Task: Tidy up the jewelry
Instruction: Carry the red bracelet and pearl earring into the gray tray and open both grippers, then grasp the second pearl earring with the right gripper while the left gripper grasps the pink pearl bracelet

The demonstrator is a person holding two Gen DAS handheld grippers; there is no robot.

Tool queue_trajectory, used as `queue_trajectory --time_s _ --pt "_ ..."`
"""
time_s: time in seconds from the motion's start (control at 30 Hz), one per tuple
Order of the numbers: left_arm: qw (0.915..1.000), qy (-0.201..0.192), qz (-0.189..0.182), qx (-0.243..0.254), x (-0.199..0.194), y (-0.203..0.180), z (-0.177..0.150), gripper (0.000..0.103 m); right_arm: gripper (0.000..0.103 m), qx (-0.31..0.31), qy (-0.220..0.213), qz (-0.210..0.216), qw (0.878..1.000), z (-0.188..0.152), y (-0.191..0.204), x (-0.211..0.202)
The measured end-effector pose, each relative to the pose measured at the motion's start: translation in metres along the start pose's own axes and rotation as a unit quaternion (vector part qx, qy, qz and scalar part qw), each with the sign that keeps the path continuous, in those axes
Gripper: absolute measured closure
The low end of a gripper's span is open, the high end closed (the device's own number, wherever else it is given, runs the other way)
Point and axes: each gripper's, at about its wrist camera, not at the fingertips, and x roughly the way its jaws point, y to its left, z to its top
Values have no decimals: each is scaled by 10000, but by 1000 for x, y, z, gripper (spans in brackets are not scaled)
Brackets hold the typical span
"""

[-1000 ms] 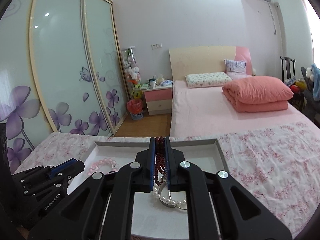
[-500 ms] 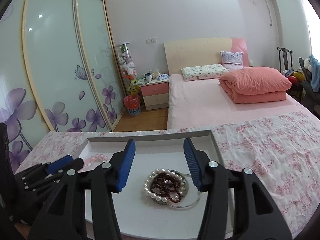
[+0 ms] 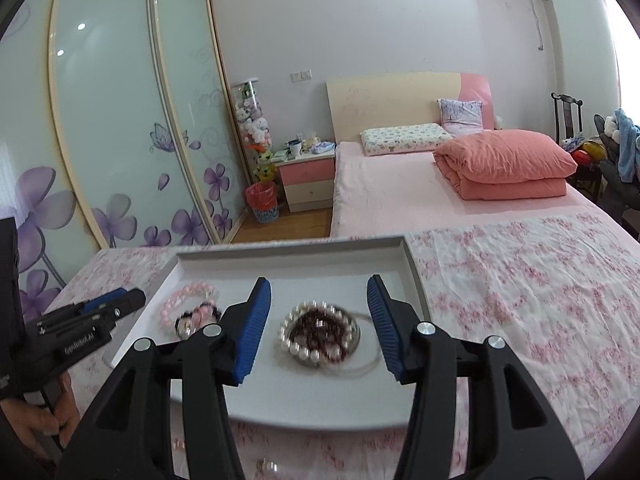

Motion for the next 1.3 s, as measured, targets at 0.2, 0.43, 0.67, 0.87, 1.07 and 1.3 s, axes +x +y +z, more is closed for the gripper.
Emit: queue_trajectory --time_s 0.2,0.43,0.67,0.87,1.07,1.3 --pt "9998 124 -122 68 -24 2 -24 68 52 -110 475 161 9987 -27 2 -13" --pt "9991 377 -181 60 -41 10 -56 67 66 -312 1305 488 9897 -70 16 -11" --pt "9989 468 -65 5 -45 18 -72 67 75 -609 1736 407 9821 -86 35 2" --pt "9987 510 -50 24 -45 17 -73 67 87 -749 1873 123 9794 -90 38 3" --pt "9983 555 -144 140 -44 8 -75 64 87 -659 1849 -230 9803 -95 21 -11" --pt "9957 735 -419 372 -45 -8 -80 63 87 -290 1772 -740 9810 -98 -18 -31"
